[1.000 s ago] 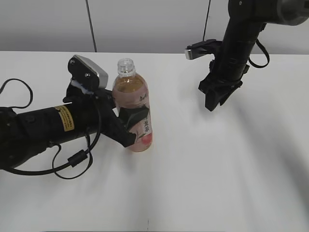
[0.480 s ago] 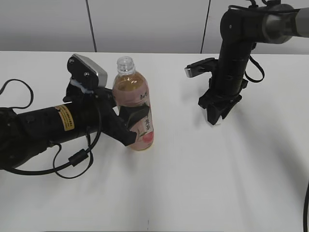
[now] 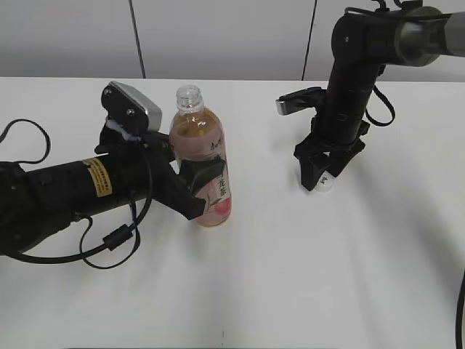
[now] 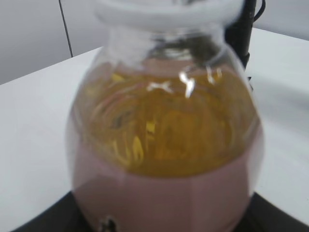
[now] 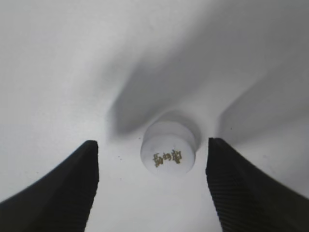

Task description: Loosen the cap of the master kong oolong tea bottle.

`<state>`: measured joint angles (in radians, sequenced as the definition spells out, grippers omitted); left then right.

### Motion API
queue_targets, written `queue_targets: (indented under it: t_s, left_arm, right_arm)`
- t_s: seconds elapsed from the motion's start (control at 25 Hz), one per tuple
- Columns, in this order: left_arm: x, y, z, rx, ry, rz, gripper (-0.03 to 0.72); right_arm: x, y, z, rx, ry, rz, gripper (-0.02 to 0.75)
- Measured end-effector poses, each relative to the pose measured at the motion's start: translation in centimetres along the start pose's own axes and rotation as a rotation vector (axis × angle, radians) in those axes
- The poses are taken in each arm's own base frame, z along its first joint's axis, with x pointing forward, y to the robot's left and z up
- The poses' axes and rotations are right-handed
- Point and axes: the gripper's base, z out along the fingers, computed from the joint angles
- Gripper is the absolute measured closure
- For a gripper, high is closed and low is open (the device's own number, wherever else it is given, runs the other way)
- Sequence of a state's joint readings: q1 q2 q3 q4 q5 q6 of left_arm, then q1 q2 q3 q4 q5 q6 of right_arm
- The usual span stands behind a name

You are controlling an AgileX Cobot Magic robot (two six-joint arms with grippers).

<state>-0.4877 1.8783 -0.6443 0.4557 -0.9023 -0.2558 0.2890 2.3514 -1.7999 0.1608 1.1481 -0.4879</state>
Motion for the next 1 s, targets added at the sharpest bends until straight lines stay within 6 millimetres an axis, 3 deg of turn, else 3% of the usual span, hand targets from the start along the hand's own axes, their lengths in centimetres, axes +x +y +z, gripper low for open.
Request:
queue_targets:
  t_s: [0.52,1.0]
  left_arm:
    - [0.33,-0.14,-0.01,0.016,0.036,0.019,0.311]
    - [0.23,-0.24,-0.01,0.027,0.025,0.024,0.241]
  right_arm:
    - [0.14,0.13,0.0,-0.015,0.016,0.009,0.213]
    - [0.1,0.27,0.0,-0.029,0.011,0.018,0.213]
